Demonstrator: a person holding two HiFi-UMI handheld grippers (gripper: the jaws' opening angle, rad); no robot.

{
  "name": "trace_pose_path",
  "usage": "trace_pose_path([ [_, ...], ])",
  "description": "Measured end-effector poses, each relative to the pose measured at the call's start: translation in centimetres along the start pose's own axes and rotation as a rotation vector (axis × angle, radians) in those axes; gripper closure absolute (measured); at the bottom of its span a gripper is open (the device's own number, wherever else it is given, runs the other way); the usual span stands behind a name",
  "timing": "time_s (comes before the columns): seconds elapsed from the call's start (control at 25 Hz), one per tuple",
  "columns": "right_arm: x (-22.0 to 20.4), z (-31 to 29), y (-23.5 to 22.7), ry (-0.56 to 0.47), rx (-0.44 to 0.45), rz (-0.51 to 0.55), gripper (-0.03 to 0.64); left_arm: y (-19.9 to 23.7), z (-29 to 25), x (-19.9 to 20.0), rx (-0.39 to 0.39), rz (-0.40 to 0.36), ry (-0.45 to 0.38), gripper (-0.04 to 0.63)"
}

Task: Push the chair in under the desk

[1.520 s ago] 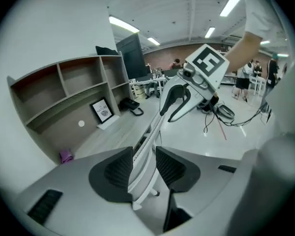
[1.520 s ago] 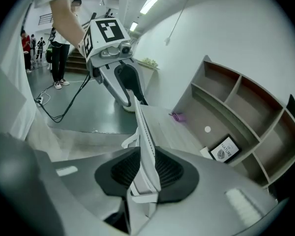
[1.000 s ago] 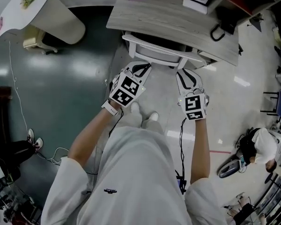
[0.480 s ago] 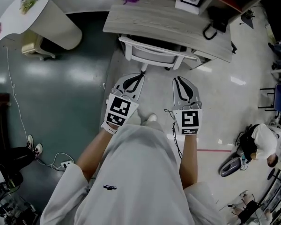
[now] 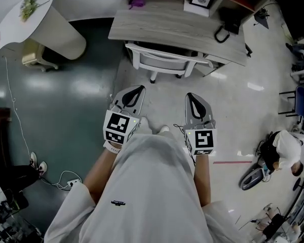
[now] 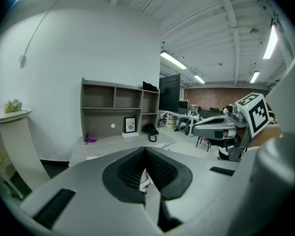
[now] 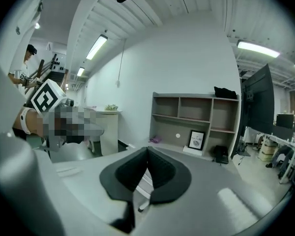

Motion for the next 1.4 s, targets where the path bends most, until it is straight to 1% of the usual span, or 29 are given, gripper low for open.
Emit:
trace_pose_path([
  [0.12, 0.0, 0.2, 0.4, -0.017, -0.001, -0.023, 0.604, -0.2, 0.6, 0.2, -0.005, 0.043, -0.017, 0.589],
  [0.24, 0.2, 0.2, 0.7, -0.034, 0.001, -0.047, 0.603, -0.4, 0.9, 0.4, -0.009, 0.061, -0.027, 0.589],
  [0.44, 0.7, -0.1, 1.0, -0.045, 0.009, -0.056, 0.604, -0.6, 0.7, 0.5, -0.023, 0.062, -0.027, 0.589],
  [0.6, 0.9, -0.1, 1.1, -0.049, 0.017, -0.048, 0.603, -0.7, 0.5, 0.7, -0.02, 0.061, -0.036, 0.589],
  [0.84, 0.8, 0.0, 0.7, -0.05, 0.019, -0.072, 0.603, -1.2, 0.6, 0.8, -0.039, 0.068, -0.048, 0.589],
  [1.4, 0.6, 0.5, 0.7, -0.042, 0.023, -0.098, 0.603, -2.2, 1.0, 0.8, -0.05, 0.069, -0.053, 0.589],
])
Point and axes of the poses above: the fingertips, and each gripper's own axes: z backward along the fingers, y to its left, x out of its top, the point moved 10 cm from there along z, backward along the fingers, and after that the axes turned 10 degrees about -z, right-handed, at the moved point
